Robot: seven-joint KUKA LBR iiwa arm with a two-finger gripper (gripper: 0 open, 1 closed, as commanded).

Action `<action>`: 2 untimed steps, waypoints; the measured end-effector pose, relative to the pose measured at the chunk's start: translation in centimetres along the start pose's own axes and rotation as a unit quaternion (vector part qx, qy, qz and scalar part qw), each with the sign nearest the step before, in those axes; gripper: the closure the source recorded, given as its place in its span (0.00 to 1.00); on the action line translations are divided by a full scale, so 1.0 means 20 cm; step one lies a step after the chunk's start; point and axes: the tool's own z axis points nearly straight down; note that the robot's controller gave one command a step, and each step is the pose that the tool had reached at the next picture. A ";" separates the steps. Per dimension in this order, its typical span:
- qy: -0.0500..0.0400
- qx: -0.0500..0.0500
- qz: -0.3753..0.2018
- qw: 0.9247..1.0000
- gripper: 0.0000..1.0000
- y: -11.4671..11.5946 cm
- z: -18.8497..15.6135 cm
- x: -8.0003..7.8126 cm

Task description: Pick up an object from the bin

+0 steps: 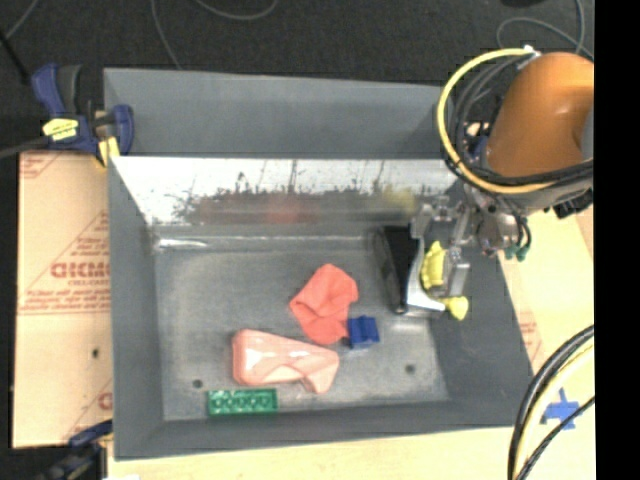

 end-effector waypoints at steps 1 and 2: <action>-0.004 0.001 -0.001 1.000 0.00 0.00 -0.02 -0.01; -0.004 0.001 -0.001 1.000 0.00 0.00 -0.02 -0.01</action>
Offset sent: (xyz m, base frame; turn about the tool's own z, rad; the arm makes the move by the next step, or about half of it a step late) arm 0.0143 0.0637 -0.0991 -0.5178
